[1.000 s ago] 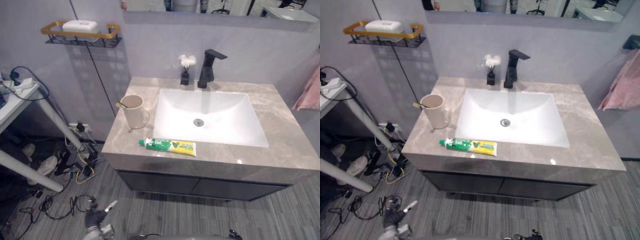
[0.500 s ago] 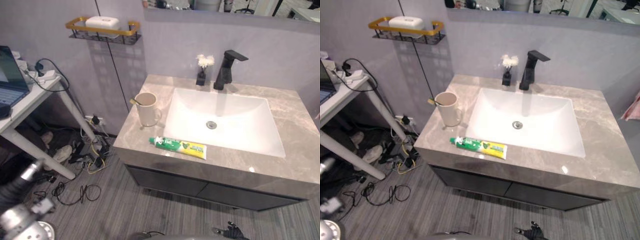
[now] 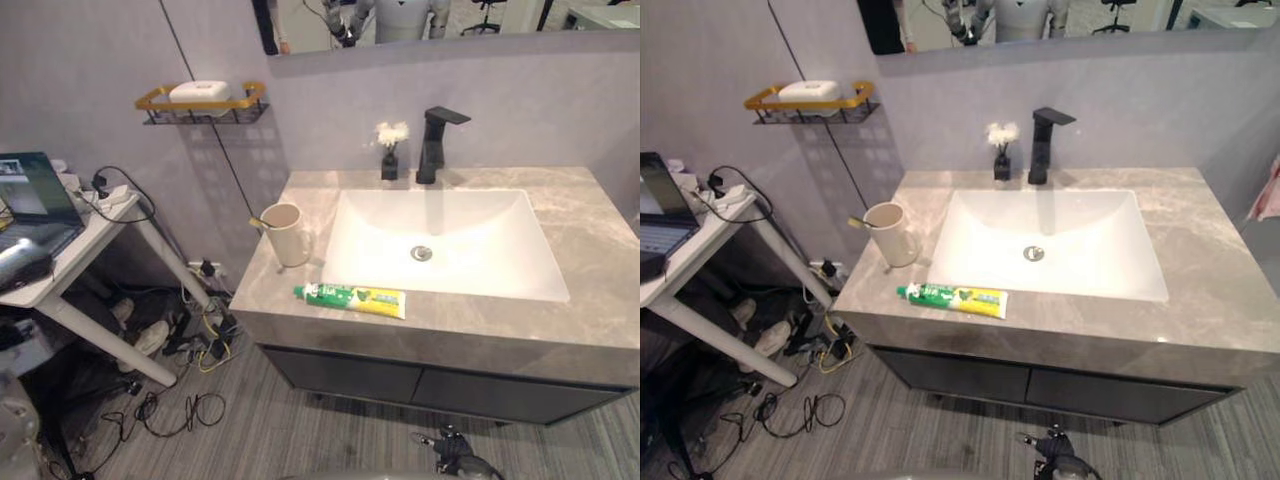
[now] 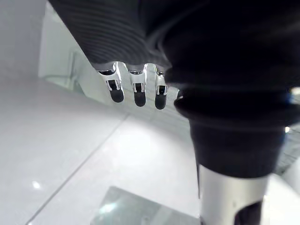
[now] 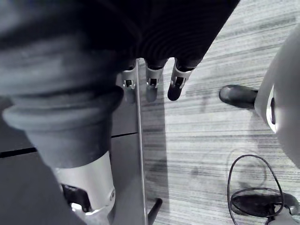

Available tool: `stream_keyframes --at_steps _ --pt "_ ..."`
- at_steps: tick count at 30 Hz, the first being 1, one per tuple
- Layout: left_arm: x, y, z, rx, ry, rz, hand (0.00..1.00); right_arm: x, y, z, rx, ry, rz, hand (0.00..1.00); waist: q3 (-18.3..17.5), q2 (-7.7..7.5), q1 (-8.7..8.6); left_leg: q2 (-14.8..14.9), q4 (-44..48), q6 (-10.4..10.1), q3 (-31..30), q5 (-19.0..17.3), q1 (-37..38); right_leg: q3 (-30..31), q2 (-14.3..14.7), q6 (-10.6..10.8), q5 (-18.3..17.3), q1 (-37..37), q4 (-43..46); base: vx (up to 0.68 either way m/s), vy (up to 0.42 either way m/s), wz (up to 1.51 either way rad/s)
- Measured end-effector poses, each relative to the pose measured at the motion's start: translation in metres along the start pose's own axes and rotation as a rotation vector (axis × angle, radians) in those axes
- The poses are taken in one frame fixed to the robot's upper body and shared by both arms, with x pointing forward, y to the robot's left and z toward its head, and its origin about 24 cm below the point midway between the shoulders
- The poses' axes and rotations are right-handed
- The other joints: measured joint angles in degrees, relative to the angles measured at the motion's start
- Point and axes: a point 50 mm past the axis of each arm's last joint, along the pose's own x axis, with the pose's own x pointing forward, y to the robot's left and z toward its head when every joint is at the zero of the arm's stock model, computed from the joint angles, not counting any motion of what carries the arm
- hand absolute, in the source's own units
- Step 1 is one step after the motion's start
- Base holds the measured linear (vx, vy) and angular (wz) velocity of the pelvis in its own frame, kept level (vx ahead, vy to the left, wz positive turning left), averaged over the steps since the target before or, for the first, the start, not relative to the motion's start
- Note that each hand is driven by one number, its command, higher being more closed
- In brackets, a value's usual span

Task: Organize washtable

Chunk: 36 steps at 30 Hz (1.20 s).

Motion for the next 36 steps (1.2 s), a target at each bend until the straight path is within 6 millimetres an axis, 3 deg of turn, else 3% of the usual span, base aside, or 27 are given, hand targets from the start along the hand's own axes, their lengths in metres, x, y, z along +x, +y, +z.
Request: stream_keyframes --at_steps 5,13,22,26,36 --pt "-0.002 -0.022 -0.024 -0.058 0.085 -0.218 0.0 0.001 -0.013 -0.007 -0.021 0.05 -0.023 0.0 -0.7 0.56 -0.01 0.1 -0.3 0.0 0.8 0.0 0.0 1.5 0.7 -0.3 1.2 -0.1 -2.1 -0.01 0.013 -0.15" --pt "-0.027 -0.064 -0.052 -0.15 0.271 -0.577 0.0 0.0 -0.026 -0.016 -0.02 0.105 -0.036 0.0 -0.7 0.66 -0.08 0.5 0.3 0.0 1.4 0.0 -0.7 3.7 1.2 -0.6 1.4 -1.7 -2.0 -0.02 0.014 -0.09" --pt "-0.051 -0.094 -0.046 -0.305 0.314 -0.833 0.0 0.002 -0.029 -0.012 -0.034 0.099 -0.022 0.0 -0.1 1.15 -0.35 0.6 0.7 0.0 1.6 0.1 -2.4 5.0 1.4 -1.1 1.8 -4.0 -2.0 -0.03 0.013 -0.04" --pt "-0.057 -0.1 -0.042 -0.354 0.319 -0.864 0.0 0.003 -0.029 -0.007 -0.041 0.089 -0.02 0.0 0.7 1.43 -1.42 0.6 0.8 0.0 1.7 0.1 -2.8 5.1 1.4 -1.1 1.8 -4.5 -2.0 -0.01 0.005 -0.02" --pt "-0.066 -0.117 -0.03 -0.44 0.29 -0.955 0.0 0.006 -0.025 0.002 -0.056 0.067 -0.009 0.0 2.3 1.86 -1.85 0.8 0.8 0.0 2.2 0.1 -3.6 8.3 1.8 -1.2 2.2 -7.1 -1.8 -0.01 0.016 -0.15"
